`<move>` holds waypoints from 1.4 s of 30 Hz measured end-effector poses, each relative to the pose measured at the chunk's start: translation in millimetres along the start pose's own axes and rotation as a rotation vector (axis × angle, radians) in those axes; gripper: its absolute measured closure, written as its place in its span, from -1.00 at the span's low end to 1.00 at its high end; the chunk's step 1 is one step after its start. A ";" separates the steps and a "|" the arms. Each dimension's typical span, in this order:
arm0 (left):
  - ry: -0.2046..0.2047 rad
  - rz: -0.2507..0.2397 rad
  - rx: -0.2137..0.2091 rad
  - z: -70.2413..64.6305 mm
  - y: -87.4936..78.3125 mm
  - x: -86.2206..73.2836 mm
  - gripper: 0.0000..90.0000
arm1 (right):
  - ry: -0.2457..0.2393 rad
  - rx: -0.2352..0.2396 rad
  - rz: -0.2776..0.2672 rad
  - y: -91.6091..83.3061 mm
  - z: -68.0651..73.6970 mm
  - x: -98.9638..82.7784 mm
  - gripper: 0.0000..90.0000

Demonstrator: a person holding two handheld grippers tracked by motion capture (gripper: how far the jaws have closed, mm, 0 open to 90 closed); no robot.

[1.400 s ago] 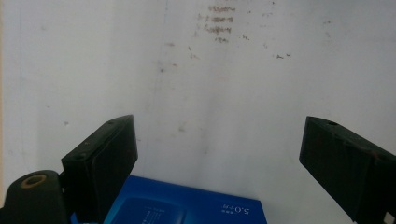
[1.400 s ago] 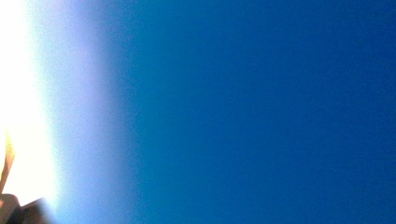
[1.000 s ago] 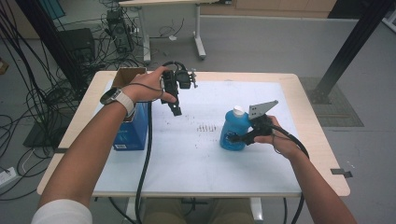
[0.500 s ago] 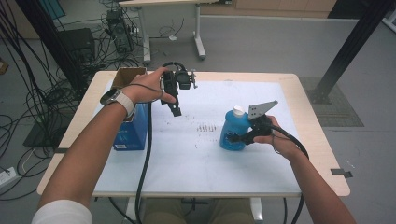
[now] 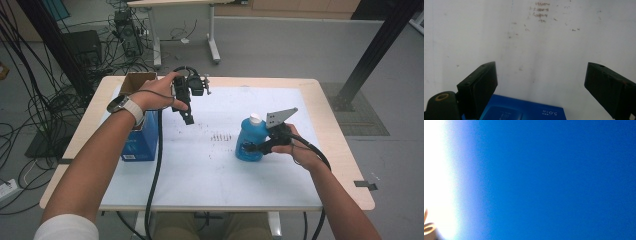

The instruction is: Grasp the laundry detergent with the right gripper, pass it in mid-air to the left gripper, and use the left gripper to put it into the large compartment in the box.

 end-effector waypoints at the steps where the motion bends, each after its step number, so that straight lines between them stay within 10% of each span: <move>1: 0.000 -0.001 0.000 0.0 0.0 0.1 -0.74 | 0.000 -0.001 0.000 0.0 -0.1 0.0 -0.08; 42: 0.000 0.000 0.009 -1.7 -1.8 -0.8 -0.74 | -0.014 -0.006 -0.018 -0.2 0.1 -0.6 -0.03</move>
Point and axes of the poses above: each handheld gripper's, and its own axes: y roughly forward along the jaws, x roughly out of its top, z roughly to its left, the point moved 10 cm from there along y, roughly forward along the jaws, and after that the axes turned 12 degrees about z, right-handed, at the moved point
